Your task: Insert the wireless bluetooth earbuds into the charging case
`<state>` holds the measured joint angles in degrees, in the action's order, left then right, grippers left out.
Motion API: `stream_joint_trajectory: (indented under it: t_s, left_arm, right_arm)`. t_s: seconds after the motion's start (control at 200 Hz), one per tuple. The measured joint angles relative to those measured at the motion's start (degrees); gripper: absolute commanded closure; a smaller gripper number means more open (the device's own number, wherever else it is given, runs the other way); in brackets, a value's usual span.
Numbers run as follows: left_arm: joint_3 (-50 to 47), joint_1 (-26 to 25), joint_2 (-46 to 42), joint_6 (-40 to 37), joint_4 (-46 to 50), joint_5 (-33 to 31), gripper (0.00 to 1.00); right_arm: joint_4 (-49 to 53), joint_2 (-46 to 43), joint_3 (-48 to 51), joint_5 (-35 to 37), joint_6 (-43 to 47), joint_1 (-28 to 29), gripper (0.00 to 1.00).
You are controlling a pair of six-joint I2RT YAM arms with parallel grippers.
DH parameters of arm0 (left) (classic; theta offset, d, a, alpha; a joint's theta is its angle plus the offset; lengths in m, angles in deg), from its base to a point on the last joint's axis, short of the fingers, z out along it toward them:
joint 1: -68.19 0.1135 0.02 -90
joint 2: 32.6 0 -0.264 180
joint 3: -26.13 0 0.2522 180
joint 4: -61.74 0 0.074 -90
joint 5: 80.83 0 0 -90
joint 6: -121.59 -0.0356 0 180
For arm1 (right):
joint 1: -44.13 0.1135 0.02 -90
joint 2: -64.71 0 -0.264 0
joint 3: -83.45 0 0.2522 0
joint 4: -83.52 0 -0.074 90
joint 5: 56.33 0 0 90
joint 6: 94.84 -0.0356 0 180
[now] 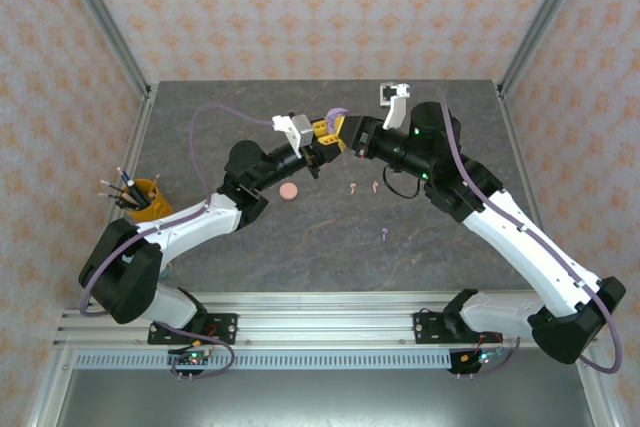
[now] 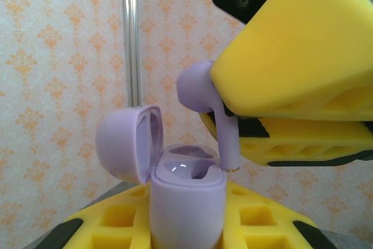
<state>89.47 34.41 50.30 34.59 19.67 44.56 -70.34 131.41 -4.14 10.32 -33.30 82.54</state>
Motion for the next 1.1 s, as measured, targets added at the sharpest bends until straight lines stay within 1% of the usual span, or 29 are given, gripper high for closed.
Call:
stream_joint_trajectory:
  t_s: [0.45, 1.101]
  left_arm:
    - [0.0, 0.0, 0.0, 0.0, 0.28, 0.02, 1.0]
    - [0.0, -0.37, 0.0, 0.02, 0.28, 0.17, 1.0]
  right_arm:
    - [-0.02, 0.35, -0.28, 1.49, 0.0, 0.0, 0.8]
    - [0.0, 0.61, -0.33, 1.51, 0.15, 0.0, 0.81]
